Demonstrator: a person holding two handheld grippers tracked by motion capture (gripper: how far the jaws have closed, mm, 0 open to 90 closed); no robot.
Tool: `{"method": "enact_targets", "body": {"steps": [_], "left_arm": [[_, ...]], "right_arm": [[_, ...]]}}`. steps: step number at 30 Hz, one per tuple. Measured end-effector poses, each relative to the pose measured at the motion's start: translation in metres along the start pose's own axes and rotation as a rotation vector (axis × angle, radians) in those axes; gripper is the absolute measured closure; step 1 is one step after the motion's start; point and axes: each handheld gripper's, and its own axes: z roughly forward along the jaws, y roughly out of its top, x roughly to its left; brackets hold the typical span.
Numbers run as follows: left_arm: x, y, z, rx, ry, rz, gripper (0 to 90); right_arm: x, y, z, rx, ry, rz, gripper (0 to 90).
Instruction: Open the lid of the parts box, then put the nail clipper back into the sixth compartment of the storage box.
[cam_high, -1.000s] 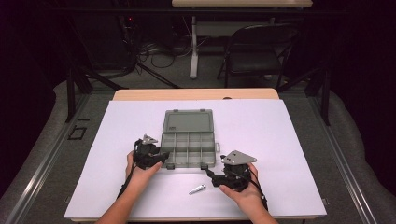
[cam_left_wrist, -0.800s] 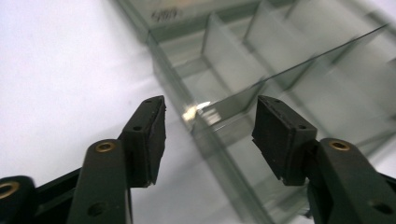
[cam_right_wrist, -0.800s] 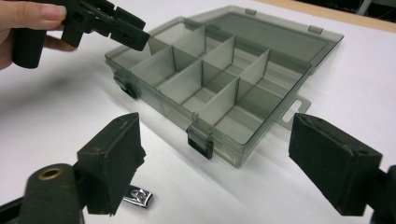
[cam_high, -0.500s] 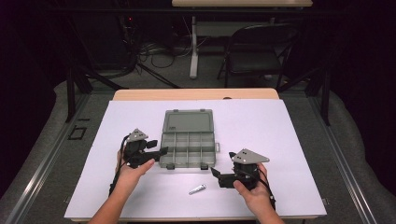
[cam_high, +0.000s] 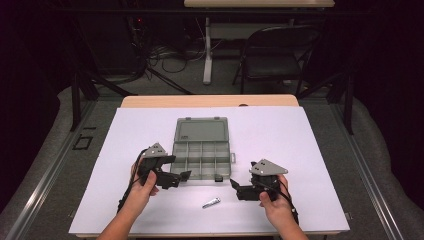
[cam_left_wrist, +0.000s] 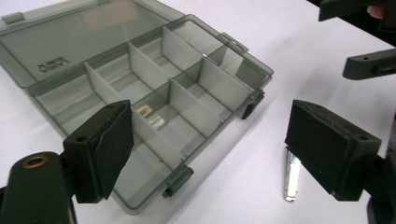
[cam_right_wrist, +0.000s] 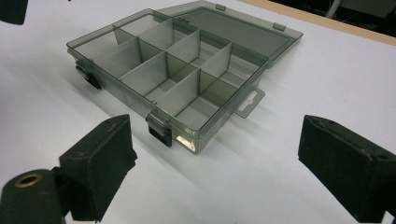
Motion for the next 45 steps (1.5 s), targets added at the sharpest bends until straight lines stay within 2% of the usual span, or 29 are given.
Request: {"method": "enact_targets", "body": {"steps": [2, 4, 6, 8, 9, 10, 17, 22, 24, 25, 30, 37, 42, 45], "left_arm": [[-0.002, 0.0, 0.003, 0.004, -0.024, 0.005, 15.1], [-0.005, -0.001, 0.007, 0.013, -0.025, 0.024, 15.1], [-0.009, -0.003, 0.012, 0.024, -0.039, 0.026, 15.2], [-0.017, -0.004, 0.02, 0.048, -0.086, 0.046, 15.2], [-0.017, -0.004, 0.02, 0.048, -0.086, 0.046, 15.2], [-0.024, -0.005, 0.024, 0.058, -0.091, 0.07, 15.2], [-0.035, -0.006, 0.035, 0.097, -0.109, 0.101, 15.2], [-0.041, -0.006, 0.039, 0.106, -0.121, 0.113, 15.2], [-0.044, -0.006, 0.043, 0.138, -0.137, 0.12, 15.2], [-0.044, -0.006, 0.043, 0.138, -0.137, 0.12, 15.2], [-0.046, -0.005, 0.05, 0.202, -0.152, 0.122, 15.2], [-0.044, 0.001, 0.055, 0.232, -0.191, 0.096, 15.2], [-0.044, 0.008, 0.059, 0.272, -0.18, 0.124, 15.1], [-0.048, 0.013, 0.063, 0.301, -0.196, 0.153, 15.1]], "right_arm": [[-0.001, 0.0, 0.0, 0.0, -0.005, 0.002, 9.7], [-0.002, -0.001, 0.0, 0.008, -0.008, 0.01, 9.7], [-0.006, -0.001, 0.0, 0.008, -0.002, 0.026, 9.8], [-0.008, -0.001, -0.001, 0.012, -0.006, 0.031, 9.9], [-0.008, -0.001, -0.001, 0.012, -0.006, 0.031, 9.9], [-0.009, -0.001, -0.001, 0.014, -0.007, 0.037, 10.0], [-0.013, -0.001, -0.002, 0.011, -0.01, 0.035, 10.5], [-0.015, 0.0, -0.005, 0.009, -0.016, 0.039, 10.9], [-0.015, -0.001, -0.006, 0.007, -0.012, 0.042, 10.9], [-0.015, -0.001, -0.006, 0.007, -0.012, 0.042, 10.9], [-0.015, 0.0, -0.005, 0.008, -0.007, 0.034, 11.0], [-0.016, 0.002, -0.004, 0.007, -0.003, 0.037, 11.6], [-0.018, 0.0, -0.006, 0.013, -0.009, 0.036, 11.6], [-0.02, -0.001, -0.007, 0.015, -0.015, 0.034, 11.6]]}}
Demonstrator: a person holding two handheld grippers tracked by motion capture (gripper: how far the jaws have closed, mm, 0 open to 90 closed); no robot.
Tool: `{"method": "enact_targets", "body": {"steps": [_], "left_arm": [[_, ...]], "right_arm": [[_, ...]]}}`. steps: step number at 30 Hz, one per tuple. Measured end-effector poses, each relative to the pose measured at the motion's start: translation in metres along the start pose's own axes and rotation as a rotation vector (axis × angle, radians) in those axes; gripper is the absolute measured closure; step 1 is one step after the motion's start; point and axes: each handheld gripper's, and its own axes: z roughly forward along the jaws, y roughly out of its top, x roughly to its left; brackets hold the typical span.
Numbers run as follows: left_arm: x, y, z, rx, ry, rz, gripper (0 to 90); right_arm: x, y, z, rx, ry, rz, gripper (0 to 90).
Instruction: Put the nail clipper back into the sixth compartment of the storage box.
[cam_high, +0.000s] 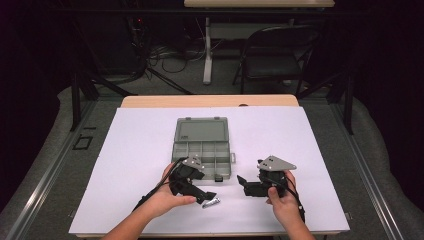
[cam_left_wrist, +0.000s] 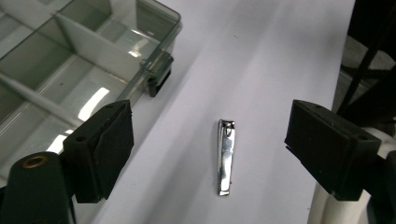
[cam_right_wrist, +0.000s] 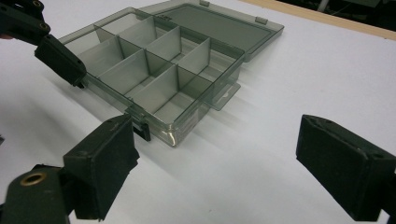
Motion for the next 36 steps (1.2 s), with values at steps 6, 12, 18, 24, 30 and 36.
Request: {"method": "enact_targets", "body": {"steps": [6, 12, 18, 24, 30, 36], "left_arm": [[-0.006, 0.009, 0.012, 0.085, 0.042, 0.009, 17.7], [-0.014, 0.014, 0.017, 0.18, 0.082, 0.054, 37.4], [-0.018, 0.016, 0.024, 0.263, 0.077, 0.082, 48.9], [-0.019, 0.018, 0.032, 0.288, 0.079, 0.083, 56.5], [-0.023, 0.019, 0.042, 0.326, 0.064, 0.074, 63.8], [-0.023, 0.018, 0.048, 0.354, 0.08, 0.071, 68.4]], "right_arm": [[-0.007, -0.001, -0.004, -0.016, -0.006, 0.027, 12.3], [-0.005, -0.001, -0.003, -0.016, -0.004, 0.019, 12.4], [-0.001, -0.001, 0.0, -0.006, 0.004, 0.002, 12.4], [-0.003, -0.001, 0.0, -0.009, 0.006, 0.005, 12.4], [-0.003, -0.001, 0.0, -0.011, 0.008, 0.004, 12.4], [-0.004, 0.0, -0.001, -0.019, 0.003, 0.01, 12.4]]}}
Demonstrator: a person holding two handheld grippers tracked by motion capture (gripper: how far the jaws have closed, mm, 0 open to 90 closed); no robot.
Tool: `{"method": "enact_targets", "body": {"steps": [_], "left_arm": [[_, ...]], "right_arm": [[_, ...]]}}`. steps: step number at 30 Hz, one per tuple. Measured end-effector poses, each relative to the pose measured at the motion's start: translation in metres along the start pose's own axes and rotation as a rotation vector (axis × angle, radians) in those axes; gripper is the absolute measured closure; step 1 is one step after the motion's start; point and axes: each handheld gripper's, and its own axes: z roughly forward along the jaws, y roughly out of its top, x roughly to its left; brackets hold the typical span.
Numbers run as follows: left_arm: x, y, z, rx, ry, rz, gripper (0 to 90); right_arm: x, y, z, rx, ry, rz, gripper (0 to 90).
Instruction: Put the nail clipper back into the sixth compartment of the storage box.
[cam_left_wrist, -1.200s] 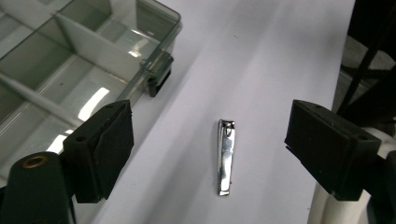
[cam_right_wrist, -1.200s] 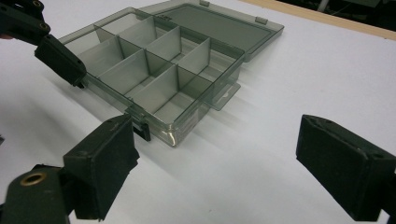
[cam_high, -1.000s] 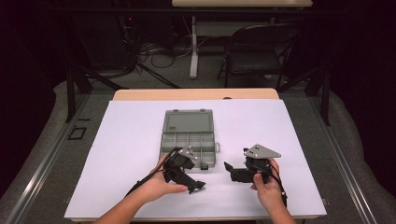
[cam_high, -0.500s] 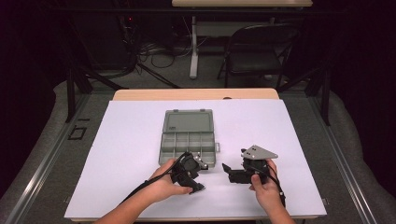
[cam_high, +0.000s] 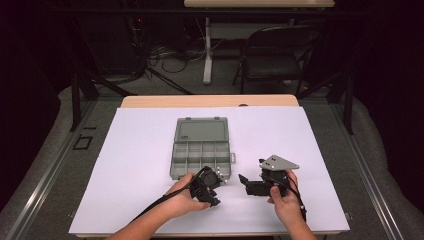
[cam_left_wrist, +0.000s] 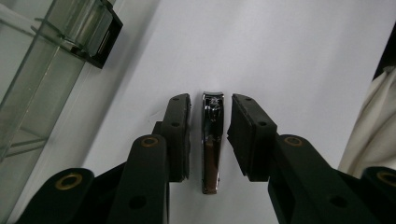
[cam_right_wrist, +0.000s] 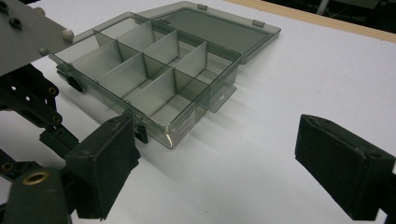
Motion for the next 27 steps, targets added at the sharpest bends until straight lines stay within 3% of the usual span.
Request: {"method": "enact_targets", "body": {"steps": [11, 27], "left_arm": [[-0.0008, 0.002, 0.0048, 0.008, -0.019, -0.023, 75.8], [-0.0037, 0.004, 0.0054, 0.028, 0.008, 0.011, 79.2]], "right_arm": [[0.0003, -0.0004, 0.0007, 0.008, -0.003, -0.005, 12.5], [-0.0069, 0.0005, -0.0031, -0.014, -0.017, 0.026, 13.4]]}}
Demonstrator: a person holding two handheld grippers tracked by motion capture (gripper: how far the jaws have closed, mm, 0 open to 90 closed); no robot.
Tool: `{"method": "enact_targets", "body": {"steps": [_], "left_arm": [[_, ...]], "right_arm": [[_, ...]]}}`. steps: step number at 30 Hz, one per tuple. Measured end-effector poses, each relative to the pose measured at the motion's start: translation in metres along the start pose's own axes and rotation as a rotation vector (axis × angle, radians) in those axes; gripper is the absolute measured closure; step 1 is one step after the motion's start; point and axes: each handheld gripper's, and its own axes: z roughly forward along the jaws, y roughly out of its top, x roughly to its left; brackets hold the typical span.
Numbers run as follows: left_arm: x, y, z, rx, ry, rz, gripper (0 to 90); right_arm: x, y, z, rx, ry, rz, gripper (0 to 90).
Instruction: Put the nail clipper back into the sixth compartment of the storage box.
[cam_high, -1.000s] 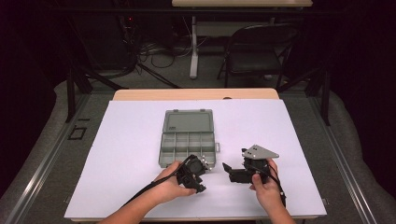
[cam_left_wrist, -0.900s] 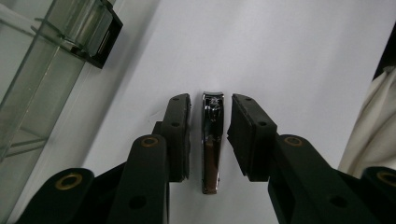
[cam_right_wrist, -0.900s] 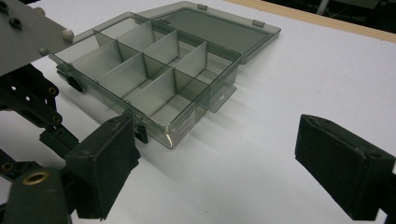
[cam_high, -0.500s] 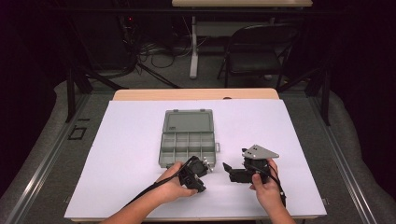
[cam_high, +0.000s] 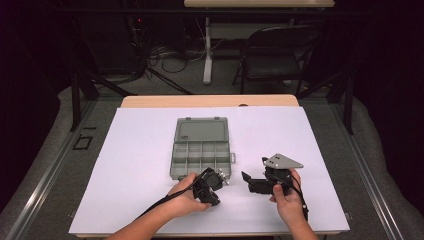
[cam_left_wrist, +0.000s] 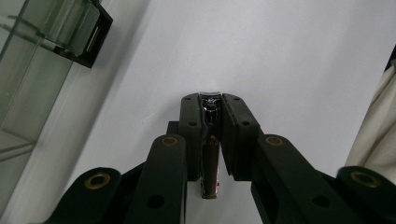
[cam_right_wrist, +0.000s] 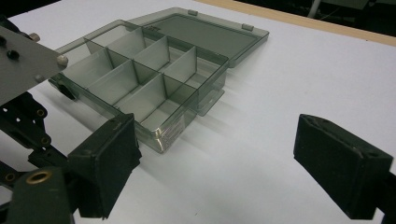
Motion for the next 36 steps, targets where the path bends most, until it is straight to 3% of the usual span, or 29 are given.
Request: {"method": "enact_targets", "body": {"steps": [24, 36], "left_arm": [[-0.0008, -0.0016, -0.0005, -0.01, 0.006, 0.011, 79.5], [0.0021, -0.0059, -0.0098, -0.043, -0.012, -0.012, 80.0]], "right_arm": [[0.0017, -0.0019, 0.0037, 0.011, 0.005, -0.006, 14.0], [0.0017, -0.002, 0.0033, 0.007, 0.003, -0.011, 14.0]]}}
